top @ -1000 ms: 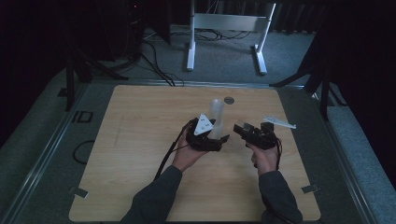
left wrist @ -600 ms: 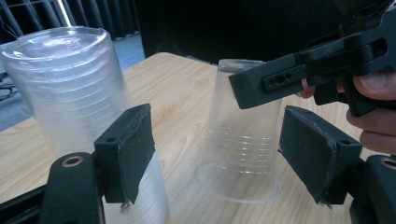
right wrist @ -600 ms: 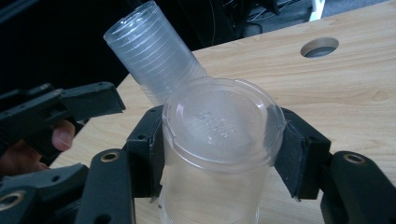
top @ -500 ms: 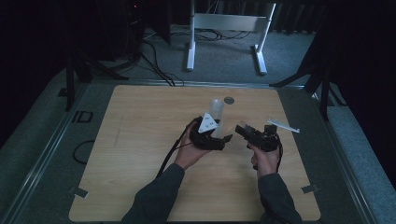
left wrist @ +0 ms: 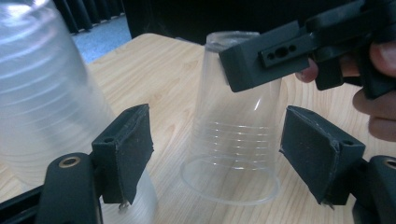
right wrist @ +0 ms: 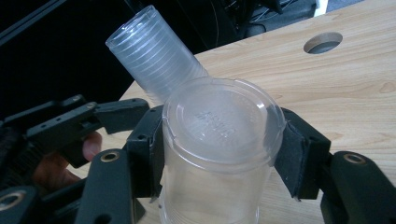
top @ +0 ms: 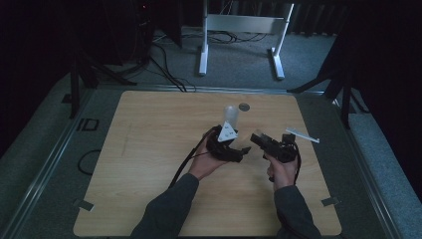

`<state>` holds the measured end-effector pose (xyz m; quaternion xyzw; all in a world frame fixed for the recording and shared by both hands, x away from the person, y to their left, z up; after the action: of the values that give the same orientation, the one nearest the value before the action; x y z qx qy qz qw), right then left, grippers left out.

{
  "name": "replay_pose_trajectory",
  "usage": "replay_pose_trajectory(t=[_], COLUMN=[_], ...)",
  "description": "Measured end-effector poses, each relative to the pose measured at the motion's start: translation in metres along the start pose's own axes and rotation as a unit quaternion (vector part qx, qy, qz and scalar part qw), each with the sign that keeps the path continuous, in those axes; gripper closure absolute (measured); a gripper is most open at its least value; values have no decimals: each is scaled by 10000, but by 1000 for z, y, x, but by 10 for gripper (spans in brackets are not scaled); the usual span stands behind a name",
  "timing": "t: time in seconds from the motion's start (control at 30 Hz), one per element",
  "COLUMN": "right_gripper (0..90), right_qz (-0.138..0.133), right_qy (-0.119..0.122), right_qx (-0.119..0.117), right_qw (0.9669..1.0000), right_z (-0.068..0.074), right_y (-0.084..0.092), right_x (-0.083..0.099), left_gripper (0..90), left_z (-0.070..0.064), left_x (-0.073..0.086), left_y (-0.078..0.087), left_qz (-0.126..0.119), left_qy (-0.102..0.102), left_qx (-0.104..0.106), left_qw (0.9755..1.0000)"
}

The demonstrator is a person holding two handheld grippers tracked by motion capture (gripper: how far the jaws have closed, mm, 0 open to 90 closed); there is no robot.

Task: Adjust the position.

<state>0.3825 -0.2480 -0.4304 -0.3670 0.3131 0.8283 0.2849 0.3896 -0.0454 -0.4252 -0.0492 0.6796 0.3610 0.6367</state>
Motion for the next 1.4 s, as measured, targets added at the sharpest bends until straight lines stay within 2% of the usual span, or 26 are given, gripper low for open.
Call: replay_pose_trajectory(t=[0.13,0.43,0.7,0.8,0.93,1.4], right_gripper=[412,413,413,413,413,414], right_qz=[-24,-91,-146,-191,-245,-242], right_qy=[-48,-314,-398,-462,-637,-691], right_qx=[-25,-189,-186,-186,-303,-355], right_qw=[10000,9993,9989,9986,9972,9967], right_z=[1,-2,-4,-5,-6,-8], right_y=[0,1,2,2,3,4], right_x=[0,2,4,4,4,4], left_gripper=[229,216,211,211,212,231], left_z=[-2,-4,-4,-3,-5,-9], left_x=[1,6,8,11,12,14], left_y=[-6,-16,-19,-22,-24,-28], left_qz=[52,119,147,219,248,363], left_qy=[-4,-12,17,45,19,-126], left_qx=[51,136,183,275,313,277], left_qw=[10000,9998,9997,9994,9992,9989])
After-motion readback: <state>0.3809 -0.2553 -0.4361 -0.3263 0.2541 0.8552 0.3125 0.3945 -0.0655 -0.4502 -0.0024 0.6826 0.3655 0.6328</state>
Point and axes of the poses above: each handheld gripper's, and its own axes: y roughly backward along the jaws, x roughly out of its underside, z roughly to its left, the point moved 2 cm from there along -y, roughly forward along the jaws, and after that the axes turned 2 degrees about -x, right-handed, at the moved point
